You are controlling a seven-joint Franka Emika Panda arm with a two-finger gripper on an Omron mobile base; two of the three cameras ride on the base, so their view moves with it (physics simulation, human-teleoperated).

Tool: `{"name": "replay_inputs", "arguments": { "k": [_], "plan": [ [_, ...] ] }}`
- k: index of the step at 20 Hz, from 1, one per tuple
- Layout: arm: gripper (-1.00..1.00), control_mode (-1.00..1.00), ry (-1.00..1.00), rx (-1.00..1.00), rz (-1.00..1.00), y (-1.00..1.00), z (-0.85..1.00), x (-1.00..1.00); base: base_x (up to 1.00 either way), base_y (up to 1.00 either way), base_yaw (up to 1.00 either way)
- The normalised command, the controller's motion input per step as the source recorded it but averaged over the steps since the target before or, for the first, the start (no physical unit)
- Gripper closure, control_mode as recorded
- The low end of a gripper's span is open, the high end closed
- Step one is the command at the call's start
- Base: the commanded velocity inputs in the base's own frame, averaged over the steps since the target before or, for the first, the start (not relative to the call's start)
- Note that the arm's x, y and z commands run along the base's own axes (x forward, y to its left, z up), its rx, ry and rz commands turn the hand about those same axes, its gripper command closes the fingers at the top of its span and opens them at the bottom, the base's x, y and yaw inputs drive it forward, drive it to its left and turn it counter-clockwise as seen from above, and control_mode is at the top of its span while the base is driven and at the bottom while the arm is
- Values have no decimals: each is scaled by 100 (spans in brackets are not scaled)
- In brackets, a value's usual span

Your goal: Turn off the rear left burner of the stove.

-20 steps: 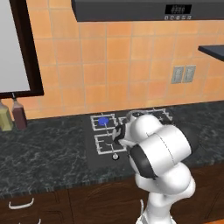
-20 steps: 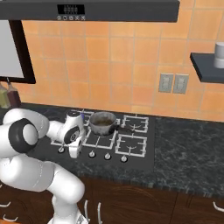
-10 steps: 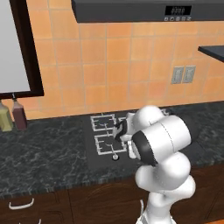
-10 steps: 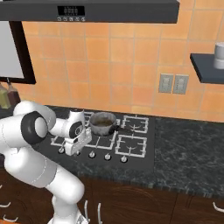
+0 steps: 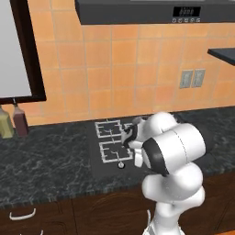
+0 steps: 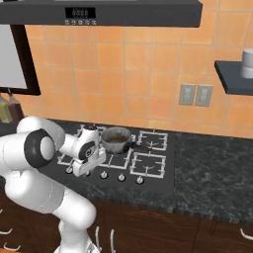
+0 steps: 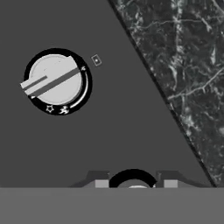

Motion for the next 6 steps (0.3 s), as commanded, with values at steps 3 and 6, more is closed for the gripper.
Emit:
{"name": "replay_inputs", "arguments": {
  "k": [3, 6],
  "plan": [
    [100, -100, 0, -1, 0, -3, 0, 0, 0, 0, 0],
    [100, -100, 6, 10, 0, -23, -4, 9, 0, 0, 0]
  ]
}}
